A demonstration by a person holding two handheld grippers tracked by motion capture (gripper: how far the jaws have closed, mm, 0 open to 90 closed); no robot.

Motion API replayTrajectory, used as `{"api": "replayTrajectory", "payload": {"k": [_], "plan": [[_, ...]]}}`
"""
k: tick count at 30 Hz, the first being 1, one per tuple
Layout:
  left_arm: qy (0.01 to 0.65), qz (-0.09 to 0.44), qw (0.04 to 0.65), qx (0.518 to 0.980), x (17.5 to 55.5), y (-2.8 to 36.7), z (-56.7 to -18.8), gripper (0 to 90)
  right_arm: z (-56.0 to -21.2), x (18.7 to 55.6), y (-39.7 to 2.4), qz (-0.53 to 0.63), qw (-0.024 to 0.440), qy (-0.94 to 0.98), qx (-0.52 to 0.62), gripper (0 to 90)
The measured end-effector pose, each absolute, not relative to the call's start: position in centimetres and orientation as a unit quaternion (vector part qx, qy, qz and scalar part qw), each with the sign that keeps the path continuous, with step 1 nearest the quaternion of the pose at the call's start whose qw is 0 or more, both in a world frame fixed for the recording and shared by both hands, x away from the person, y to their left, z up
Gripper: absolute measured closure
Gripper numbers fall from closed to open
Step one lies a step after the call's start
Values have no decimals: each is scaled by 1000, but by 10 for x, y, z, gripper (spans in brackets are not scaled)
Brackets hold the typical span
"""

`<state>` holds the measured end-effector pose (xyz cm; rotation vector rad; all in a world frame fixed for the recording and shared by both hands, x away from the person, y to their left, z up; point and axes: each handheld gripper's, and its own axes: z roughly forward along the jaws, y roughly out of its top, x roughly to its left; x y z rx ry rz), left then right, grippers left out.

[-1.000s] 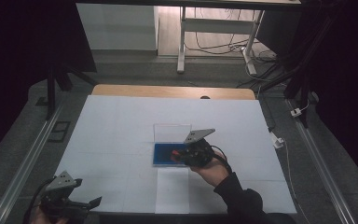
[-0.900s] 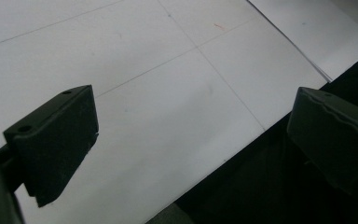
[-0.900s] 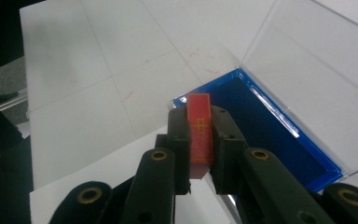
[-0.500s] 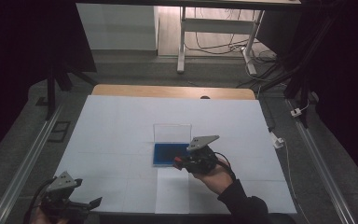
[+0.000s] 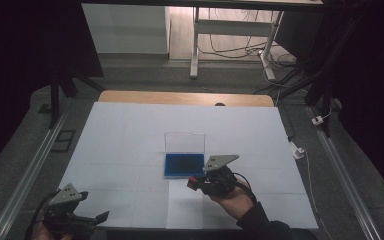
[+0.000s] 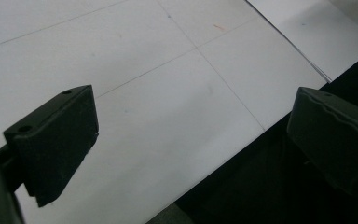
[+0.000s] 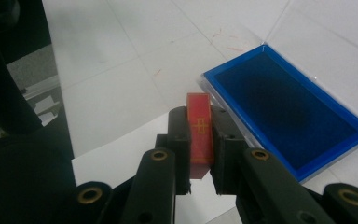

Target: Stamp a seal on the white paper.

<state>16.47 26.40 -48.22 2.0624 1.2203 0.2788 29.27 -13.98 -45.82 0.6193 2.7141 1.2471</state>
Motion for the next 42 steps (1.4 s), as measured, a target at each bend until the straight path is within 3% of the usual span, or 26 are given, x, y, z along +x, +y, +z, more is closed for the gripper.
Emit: {"api": "replayTrajectory", "payload": {"k": [42], "plan": [[471, 109, 355, 800, 165, 264, -482, 28, -502, 281, -113, 352, 41, 923, 151, 806]]}}
